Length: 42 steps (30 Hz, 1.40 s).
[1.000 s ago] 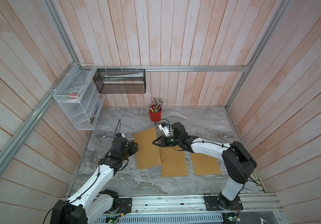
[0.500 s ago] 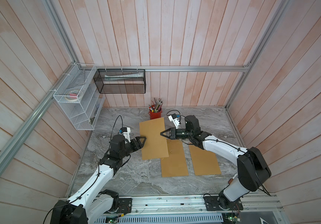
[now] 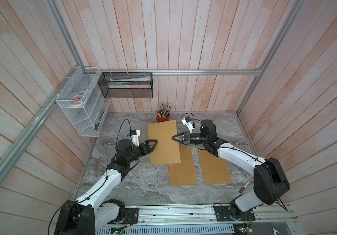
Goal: Open the file bag
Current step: Pick up the file bag from the center of the board.
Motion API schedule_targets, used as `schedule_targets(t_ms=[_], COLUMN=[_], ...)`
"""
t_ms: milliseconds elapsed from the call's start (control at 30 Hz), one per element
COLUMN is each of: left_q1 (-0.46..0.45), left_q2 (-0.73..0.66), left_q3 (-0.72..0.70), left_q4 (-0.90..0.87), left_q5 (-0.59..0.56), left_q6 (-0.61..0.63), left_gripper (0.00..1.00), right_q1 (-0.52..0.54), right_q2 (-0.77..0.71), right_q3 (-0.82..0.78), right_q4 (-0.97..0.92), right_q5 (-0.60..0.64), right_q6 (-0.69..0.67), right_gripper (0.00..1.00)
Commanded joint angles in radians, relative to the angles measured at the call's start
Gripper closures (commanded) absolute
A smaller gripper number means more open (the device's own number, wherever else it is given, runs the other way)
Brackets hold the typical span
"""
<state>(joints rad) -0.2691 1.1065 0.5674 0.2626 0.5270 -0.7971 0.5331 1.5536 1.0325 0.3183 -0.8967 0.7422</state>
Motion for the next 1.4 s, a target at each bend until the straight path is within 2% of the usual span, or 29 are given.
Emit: schedule_targets(t_ms=[0, 367, 767, 1100, 1367], left_q1=[0.004, 0.005, 0.004, 0.008, 0.024], left_q2=[0.007, 0.003, 0.007, -0.023, -0.019], left_q3=[0.007, 0.005, 0.006, -0.034, -0.016], left_q4=[0.085, 0.141, 0.155, 0.198, 0.187], left_q5=[0.048, 0.09, 0.075, -0.048, -0.108], left_q6=[-0.019, -0.022, -0.019, -0.019, 0.008], left_gripper=[0.22, 0.55, 0.98, 1.0, 1.0], right_q1=[-0.003, -0.007, -0.006, 0.0, 0.052], right_q2=[-0.02, 0.021, 0.044, -0.009, -0.049], right_q3=[0.004, 0.012, 0.007, -0.073, -0.157], right_q4=[0.047, 0.088, 0.141, 0.174, 0.181], right_q5=[-0.035, -0.03, -0.042, -0.045, -0.022], right_q6=[0.014, 0.036, 0.077, 0.114, 0.117], right_gripper=[1.0, 1.0, 1.0, 0.8, 0.76])
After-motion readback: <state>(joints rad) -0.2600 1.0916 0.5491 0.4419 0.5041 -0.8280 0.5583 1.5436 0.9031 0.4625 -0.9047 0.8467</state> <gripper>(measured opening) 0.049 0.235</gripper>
